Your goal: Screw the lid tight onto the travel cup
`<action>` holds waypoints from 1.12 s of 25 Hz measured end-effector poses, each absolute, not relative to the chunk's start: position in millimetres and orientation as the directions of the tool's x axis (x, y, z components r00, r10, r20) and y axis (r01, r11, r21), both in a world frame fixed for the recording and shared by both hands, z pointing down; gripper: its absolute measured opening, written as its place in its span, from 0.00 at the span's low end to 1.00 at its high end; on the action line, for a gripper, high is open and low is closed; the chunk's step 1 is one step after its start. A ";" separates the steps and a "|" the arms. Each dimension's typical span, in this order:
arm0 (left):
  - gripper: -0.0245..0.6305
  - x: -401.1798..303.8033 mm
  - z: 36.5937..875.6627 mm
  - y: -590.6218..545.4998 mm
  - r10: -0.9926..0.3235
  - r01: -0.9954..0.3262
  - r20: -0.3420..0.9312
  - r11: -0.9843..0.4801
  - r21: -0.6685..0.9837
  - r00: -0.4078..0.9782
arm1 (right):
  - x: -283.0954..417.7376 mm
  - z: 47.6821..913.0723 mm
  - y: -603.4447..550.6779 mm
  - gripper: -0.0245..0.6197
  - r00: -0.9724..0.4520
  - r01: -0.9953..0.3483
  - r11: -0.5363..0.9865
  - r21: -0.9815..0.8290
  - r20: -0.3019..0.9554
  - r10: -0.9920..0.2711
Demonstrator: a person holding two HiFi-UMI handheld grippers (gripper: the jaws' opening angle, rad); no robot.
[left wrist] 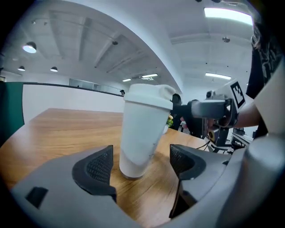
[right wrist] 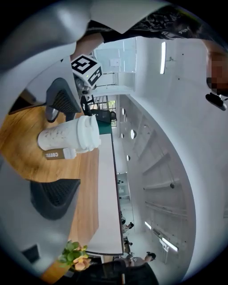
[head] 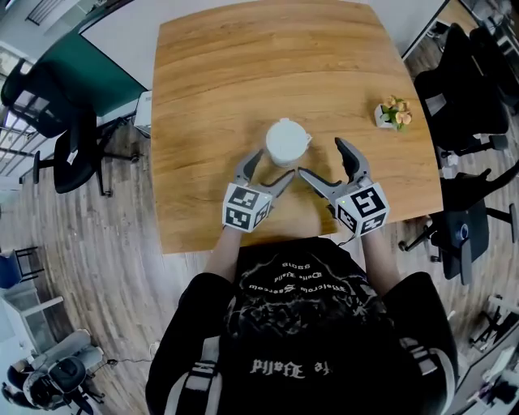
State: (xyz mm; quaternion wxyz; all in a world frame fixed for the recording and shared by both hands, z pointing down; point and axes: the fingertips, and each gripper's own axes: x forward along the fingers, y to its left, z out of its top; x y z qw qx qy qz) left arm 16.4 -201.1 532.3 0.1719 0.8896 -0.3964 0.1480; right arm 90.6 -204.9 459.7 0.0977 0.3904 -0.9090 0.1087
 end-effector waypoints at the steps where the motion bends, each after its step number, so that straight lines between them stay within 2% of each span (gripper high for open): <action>1: 0.65 13.8 530.9 -195.0 -0.666 -0.765 0.392 -0.615 0.191 0.634 | 95.3 468.2 -200.4 0.76 -0.667 -0.740 0.658 -0.139 0.274 -0.693; 8: 0.65 -1.8 549.7 -147.9 -0.705 -0.815 0.412 -0.527 0.239 0.577 | 114.0 531.3 -159.0 0.76 -0.611 -0.776 0.614 -0.145 0.413 -0.675; 12: 0.65 -4.3 550.6 -137.6 -0.711 -0.829 0.430 -0.511 0.228 0.557 | 114.5 532.0 -154.0 0.74 -0.601 -0.782 0.609 -0.131 0.418 -0.681; 14: 0.65 -5.8 549.0 -140.6 -0.734 -0.851 0.442 -0.497 0.170 0.516 | 116.7 530.7 -157.7 0.65 -0.570 -0.798 0.597 -0.083 0.426 -0.703; 16: 0.63 -6.0 549.1 -139.6 -0.748 -0.866 0.450 -0.482 0.136 0.487 | 118.0 531.5 -156.9 0.51 -0.542 -0.813 0.581 -0.048 0.431 -0.722; 17: 0.56 -5.7 548.3 -137.7 -0.752 -0.868 0.448 -0.476 0.138 0.484 | 116.9 531.3 -155.1 0.44 -0.538 -0.815 0.578 -0.045 0.428 -0.726; 19: 0.34 -6.1 545.6 -133.4 -0.761 -0.874 0.437 -0.463 0.151 0.479 | 112.6 529.6 -151.1 0.34 -0.543 -0.815 0.578 -0.051 0.416 -0.729; 20: 0.30 -6.4 544.7 -131.7 -0.768 -0.878 0.433 -0.455 0.151 0.472 | 111.0 529.3 -149.7 0.30 -0.541 -0.816 0.576 -0.049 0.414 -0.732; 23: 0.29 -5.0 547.5 -128.1 -0.783 -0.892 0.438 -0.434 0.126 0.442 | 112.3 534.0 -146.5 0.16 -0.514 -0.828 0.560 -0.021 0.428 -0.744; 25: 0.15 -2.0 551.4 -124.1 -0.779 -0.893 0.446 -0.432 0.128 0.441 | 113.0 537.2 -142.1 0.05 -0.509 -0.829 0.559 -0.015 0.435 -0.743; 28: 0.08 -0.1 553.8 -119.1 -0.767 -0.888 0.455 -0.430 0.160 0.453 | 106.9 538.7 -135.7 0.05 -0.527 -0.819 0.573 -0.036 0.444 -0.725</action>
